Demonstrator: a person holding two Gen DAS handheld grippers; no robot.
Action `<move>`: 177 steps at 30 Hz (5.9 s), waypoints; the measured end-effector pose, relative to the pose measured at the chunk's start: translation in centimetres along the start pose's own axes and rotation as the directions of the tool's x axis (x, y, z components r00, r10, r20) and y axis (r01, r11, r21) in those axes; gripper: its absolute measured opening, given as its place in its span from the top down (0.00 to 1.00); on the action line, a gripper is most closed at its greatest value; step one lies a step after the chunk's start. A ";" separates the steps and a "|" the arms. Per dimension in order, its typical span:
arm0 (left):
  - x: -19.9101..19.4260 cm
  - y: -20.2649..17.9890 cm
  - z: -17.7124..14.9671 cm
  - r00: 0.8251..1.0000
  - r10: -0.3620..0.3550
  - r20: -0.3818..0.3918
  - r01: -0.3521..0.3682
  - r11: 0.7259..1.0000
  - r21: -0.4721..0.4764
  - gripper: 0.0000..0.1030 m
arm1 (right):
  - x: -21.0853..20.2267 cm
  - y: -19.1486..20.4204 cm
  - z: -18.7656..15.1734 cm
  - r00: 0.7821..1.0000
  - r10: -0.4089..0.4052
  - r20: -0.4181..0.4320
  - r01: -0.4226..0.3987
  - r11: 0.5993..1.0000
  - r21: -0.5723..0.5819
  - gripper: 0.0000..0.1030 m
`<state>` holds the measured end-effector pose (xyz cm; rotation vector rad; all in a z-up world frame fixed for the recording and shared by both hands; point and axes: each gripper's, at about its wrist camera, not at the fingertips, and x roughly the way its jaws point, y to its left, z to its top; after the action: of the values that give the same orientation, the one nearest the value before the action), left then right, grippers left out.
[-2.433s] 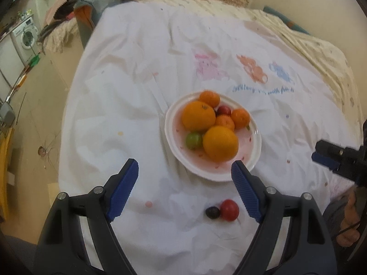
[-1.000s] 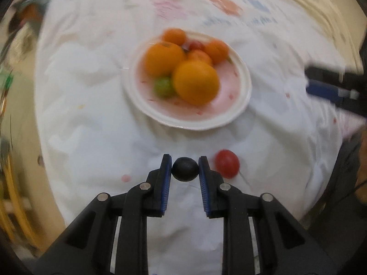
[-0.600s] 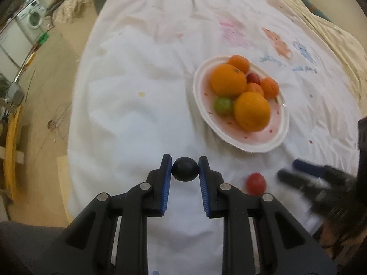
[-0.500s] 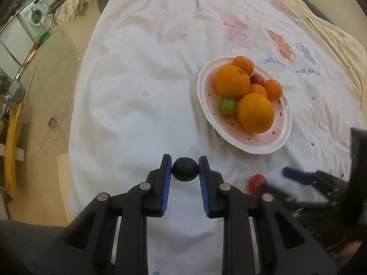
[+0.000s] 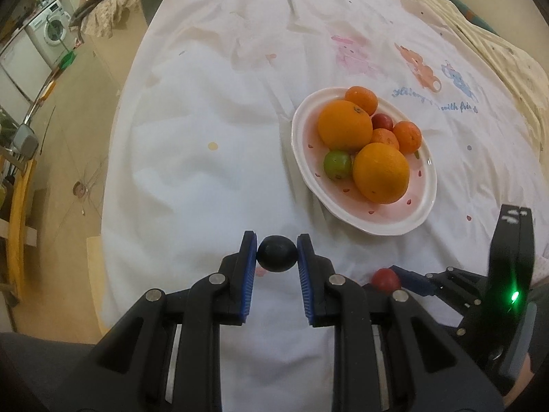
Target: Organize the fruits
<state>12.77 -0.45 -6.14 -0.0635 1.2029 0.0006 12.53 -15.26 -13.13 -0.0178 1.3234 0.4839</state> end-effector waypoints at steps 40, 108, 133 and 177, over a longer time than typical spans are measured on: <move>-7.0 -1.4 3.3 0.961 -0.007 0.276 -0.003 0.999 0.035 0.80 | -17.8 -10.5 1.4 0.882 0.007 0.471 -0.138 0.960 0.244 0.67; -2.0 -2.8 6.5 0.973 -0.029 0.231 0.027 1.000 0.010 0.12 | -11.9 -9.3 5.2 0.934 0.055 0.352 -0.142 0.963 0.228 0.13; -7.3 -1.9 -1.8 0.929 0.021 0.369 -0.017 1.000 -0.014 0.00 | -15.1 -3.8 -2.8 0.853 -0.157 0.498 0.080 0.982 0.173 0.00; -6.7 -2.3 -1.7 0.933 -0.021 0.360 0.027 1.000 -0.012 0.00 | -14.9 -4.2 -2.6 0.833 -0.207 0.513 0.114 0.972 0.207 0.00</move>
<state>8.85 -2.57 -0.33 -0.0890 0.8346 0.0011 9.24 -24.68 -1.05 0.1374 0.7980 0.2036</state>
